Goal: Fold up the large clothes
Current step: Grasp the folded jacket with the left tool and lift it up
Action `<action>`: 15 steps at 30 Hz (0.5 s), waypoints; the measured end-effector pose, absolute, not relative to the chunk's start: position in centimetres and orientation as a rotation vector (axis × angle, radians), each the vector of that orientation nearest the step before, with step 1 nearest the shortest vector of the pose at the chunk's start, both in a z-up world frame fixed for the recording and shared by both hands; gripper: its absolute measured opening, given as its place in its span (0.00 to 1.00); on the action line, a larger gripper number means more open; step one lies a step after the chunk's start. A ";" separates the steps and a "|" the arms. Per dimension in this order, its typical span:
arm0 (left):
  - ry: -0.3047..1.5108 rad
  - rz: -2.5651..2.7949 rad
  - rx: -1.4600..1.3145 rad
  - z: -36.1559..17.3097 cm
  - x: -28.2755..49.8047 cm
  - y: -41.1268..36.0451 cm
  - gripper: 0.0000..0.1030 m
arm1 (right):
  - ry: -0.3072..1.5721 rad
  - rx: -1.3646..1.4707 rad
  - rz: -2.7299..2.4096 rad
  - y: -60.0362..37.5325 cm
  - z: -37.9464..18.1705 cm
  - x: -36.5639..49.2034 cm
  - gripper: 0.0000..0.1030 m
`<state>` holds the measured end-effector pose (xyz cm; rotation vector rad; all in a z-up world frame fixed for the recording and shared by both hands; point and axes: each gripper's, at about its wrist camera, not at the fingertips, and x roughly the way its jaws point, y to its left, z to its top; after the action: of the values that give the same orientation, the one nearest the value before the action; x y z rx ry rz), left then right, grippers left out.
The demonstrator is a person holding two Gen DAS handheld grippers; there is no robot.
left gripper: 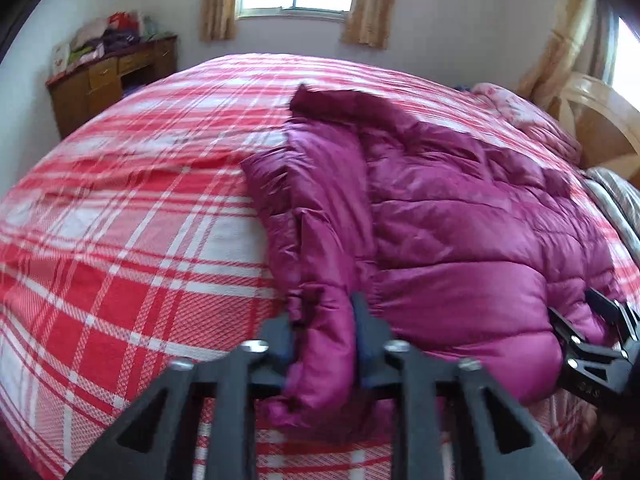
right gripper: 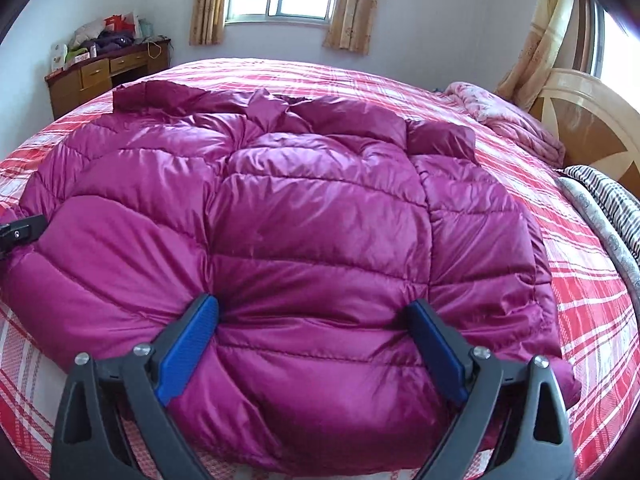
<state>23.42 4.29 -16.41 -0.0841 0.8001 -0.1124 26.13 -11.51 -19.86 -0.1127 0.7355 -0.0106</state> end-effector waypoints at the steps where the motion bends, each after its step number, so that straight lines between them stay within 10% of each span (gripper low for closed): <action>1: 0.785 -0.106 -0.072 -15.8 23.1 4.0 0.12 | 0.738 -0.115 -0.010 -11.5 -19.8 26.1 0.94; 7: 0.604 -0.115 0.069 -8.7 20.2 1.5 0.11 | 0.756 -0.115 0.042 -12.2 -17.2 25.0 0.77; 15: 0.421 -0.269 0.273 -1.6 17.4 -7.5 0.11 | 0.703 -0.042 -0.106 -19.6 -14.6 24.7 0.78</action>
<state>17.41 -7.52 -1.56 0.2733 0.4210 -0.2686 24.68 -19.57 -14.58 -0.0423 0.7034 -0.1058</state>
